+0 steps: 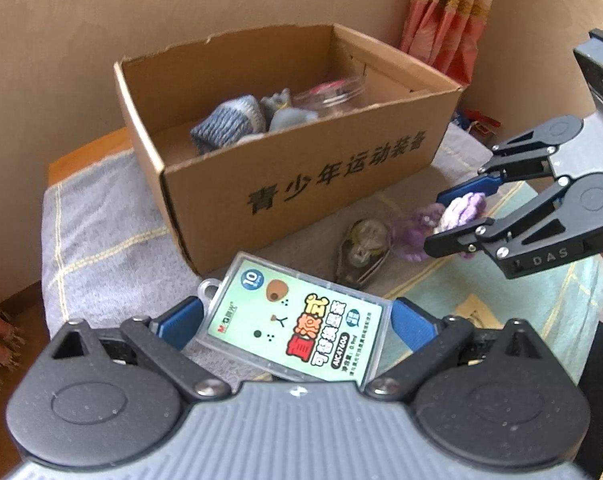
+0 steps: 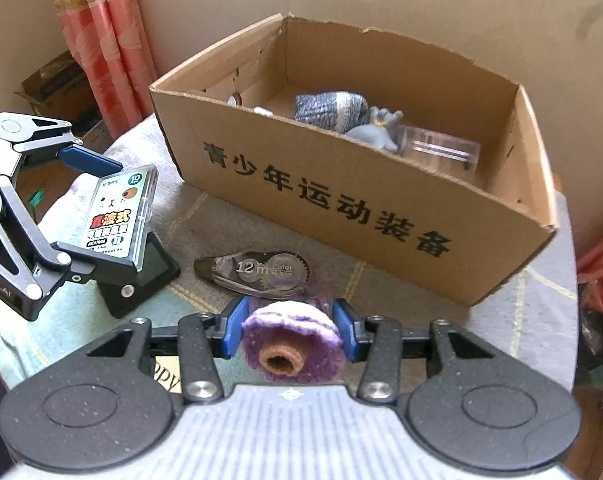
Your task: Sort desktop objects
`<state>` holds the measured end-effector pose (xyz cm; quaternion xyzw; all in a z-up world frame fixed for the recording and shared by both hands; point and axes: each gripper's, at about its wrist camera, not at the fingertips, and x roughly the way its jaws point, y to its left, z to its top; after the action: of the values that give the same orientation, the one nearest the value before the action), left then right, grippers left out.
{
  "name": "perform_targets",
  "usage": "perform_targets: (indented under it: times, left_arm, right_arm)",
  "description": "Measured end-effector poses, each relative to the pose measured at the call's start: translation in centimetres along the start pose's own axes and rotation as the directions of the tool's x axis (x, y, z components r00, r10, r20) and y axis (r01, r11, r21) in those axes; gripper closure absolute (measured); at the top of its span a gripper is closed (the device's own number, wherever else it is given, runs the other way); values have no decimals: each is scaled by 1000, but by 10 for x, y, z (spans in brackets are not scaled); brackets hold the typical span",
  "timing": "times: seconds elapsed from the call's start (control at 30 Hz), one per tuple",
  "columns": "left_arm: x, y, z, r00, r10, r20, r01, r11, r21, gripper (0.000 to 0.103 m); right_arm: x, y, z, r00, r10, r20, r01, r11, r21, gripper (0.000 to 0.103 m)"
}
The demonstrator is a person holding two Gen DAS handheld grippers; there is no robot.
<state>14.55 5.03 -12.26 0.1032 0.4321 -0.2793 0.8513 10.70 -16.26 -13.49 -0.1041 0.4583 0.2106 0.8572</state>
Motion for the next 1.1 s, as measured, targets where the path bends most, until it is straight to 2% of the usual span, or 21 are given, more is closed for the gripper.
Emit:
perform_targets:
  times: [0.53, 0.8, 1.1]
  left_arm:
    - [-43, -44, 16, 1000, -8, 30, 6, 998, 70, 4]
    - [-56, -59, 17, 999, -30, 25, 28, 996, 80, 4]
    - [-69, -64, 39, 998, -38, 58, 33, 995, 91, 4]
  right_arm:
    - [-73, -4, -1, 997, -17, 80, 17, 1000, 5, 55]
    - [-96, -3, -5, 994, -7, 110, 8, 1000, -6, 55]
    - [-116, -6, 8, 989, -4, 147, 5, 1000, -8, 55]
